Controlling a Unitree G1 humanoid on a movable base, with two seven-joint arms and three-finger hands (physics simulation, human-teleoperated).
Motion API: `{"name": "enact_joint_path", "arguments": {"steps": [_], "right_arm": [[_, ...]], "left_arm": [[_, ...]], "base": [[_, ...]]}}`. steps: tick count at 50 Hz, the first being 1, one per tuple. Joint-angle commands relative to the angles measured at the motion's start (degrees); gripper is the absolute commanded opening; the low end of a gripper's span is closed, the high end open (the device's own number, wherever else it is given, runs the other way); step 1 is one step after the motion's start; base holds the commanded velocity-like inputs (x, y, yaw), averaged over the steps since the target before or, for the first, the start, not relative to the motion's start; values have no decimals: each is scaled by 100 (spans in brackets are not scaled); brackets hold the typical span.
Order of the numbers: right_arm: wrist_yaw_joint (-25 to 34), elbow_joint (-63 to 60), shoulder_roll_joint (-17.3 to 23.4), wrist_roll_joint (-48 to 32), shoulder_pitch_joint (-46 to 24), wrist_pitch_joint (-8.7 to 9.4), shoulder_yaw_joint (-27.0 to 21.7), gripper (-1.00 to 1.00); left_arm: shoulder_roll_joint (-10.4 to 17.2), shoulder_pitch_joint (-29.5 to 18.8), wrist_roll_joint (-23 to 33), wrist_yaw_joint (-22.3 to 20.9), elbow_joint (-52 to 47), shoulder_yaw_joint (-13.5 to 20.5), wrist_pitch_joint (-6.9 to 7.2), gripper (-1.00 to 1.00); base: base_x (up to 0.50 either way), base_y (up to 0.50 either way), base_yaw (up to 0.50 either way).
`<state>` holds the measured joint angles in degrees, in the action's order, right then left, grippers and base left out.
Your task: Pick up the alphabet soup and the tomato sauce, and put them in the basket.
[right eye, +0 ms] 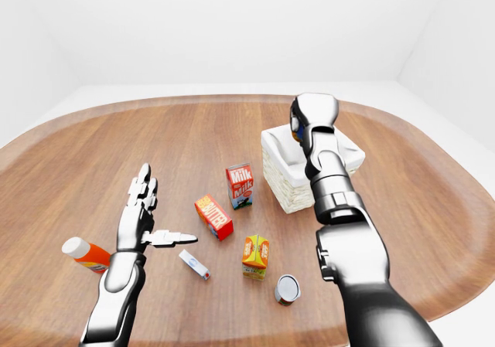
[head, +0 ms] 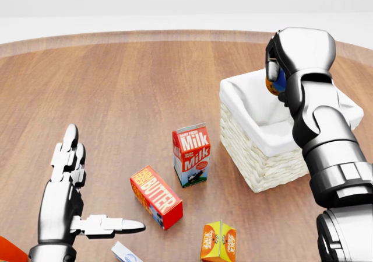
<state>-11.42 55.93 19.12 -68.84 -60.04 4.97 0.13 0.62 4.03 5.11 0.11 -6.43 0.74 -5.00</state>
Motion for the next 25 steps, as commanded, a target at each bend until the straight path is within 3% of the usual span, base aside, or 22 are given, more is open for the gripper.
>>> {"name": "enact_joint_path", "arguments": {"steps": [1, 25], "right_arm": [[-389, 907, 94, 180, -496, 3, 118, -100], [-242, 1896, 41, 97, -977, 3, 233, -100]], "left_arm": [[-3, 35, -107, -62, -53, 10, 0, 100], [1, 12, -115, -84, -14, 21, 0, 100]], "base": [[0, 0, 0], [0, 0, 0]]}}
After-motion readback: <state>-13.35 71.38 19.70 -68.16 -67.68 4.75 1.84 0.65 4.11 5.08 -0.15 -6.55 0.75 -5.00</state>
